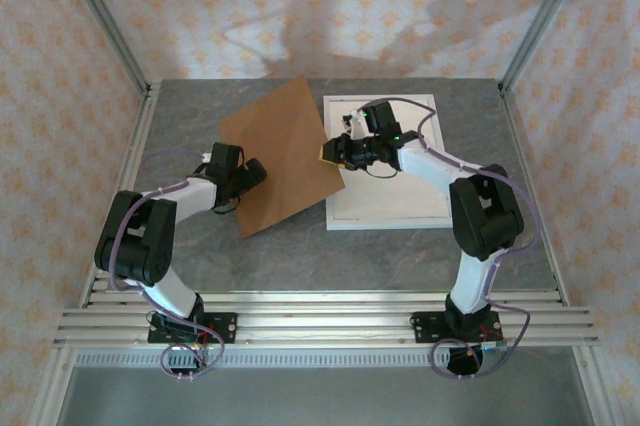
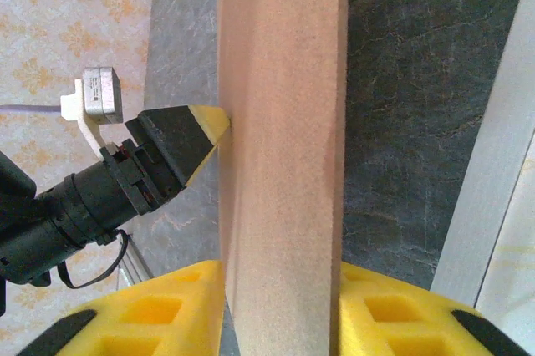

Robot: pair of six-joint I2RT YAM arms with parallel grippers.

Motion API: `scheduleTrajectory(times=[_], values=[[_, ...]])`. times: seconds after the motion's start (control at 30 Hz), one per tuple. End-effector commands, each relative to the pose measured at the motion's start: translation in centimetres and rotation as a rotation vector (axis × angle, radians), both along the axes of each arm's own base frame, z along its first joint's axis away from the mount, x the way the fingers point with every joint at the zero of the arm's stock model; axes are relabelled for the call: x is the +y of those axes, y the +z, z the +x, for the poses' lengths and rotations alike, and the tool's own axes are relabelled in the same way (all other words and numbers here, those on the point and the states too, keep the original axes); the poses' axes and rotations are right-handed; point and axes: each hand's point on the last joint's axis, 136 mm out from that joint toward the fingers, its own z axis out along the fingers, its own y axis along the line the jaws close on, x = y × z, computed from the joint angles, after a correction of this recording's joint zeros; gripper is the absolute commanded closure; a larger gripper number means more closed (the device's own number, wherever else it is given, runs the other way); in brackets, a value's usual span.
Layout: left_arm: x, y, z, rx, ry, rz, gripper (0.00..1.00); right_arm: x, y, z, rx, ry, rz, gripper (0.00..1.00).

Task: Put the photo into the frame

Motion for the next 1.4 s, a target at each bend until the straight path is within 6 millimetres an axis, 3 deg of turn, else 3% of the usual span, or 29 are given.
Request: scheduleTrajectory(times=[0.0,0.17,0.33,0.43,0.53,0.7,0.83,0.93,1.1,1.23,1.33,1.37], values=[[-1.9,-2.4,-2.0,0.100,-0.067,-0.059,0.05,2.5,1.1,-1.0,0.021,0.086,0.071,0.68],[-2.0,-2.2,-1.8,0.088,-0.065,-0.067,0.05,2.9,1.4,-0.7,0.032,0.094,0.095,0.71],[-1.9,-1.5,-1.5,0.075,-0.063,-0.066,0.05,2.7,2.2,-0.7,0.015,0.095,0.101,1.00],[-1.8,-0.2,-1.2,0.049,-0.072,-0.044,0.05,1.6,4.3,-0.5,-0.021,0.069,0.117,1.00],[-1.3,1.6,-0.9,0.023,-0.081,-0.006,0.05,-0.9,7.7,0.2,-0.070,0.011,0.146,1.00],[-1.0,5.6,-0.1,-0.038,-0.105,0.047,0.05,-7.5,14.3,0.7,-0.182,-0.128,0.156,1.00],[-2.0,7.9,0.7,-0.082,-0.127,0.059,0.06,-13.1,18.1,0.3,-0.251,-0.259,0.125,1.00],[-4.1,8.6,1.5,-0.102,-0.175,0.062,0.07,-17.7,20.5,-0.2,-0.309,-0.381,0.099,1.00],[-9.6,7.8,3.3,-0.079,-0.292,0.050,0.09,-23.6,23.3,-2.4,-0.424,-0.576,-0.011,1.00],[-14.7,6.7,4.3,-0.057,-0.393,0.052,0.13,-26.5,24.7,-3.6,-0.493,-0.702,-0.068,1.00],[-18.1,5.9,4.7,-0.035,-0.456,0.067,0.16,-27.8,24.5,-3.8,-0.497,-0.759,-0.103,1.00],[-19.0,4.3,4.7,0.002,-0.472,0.080,0.18,-27.9,24.4,-3.9,-0.495,-0.762,-0.107,1.00]])
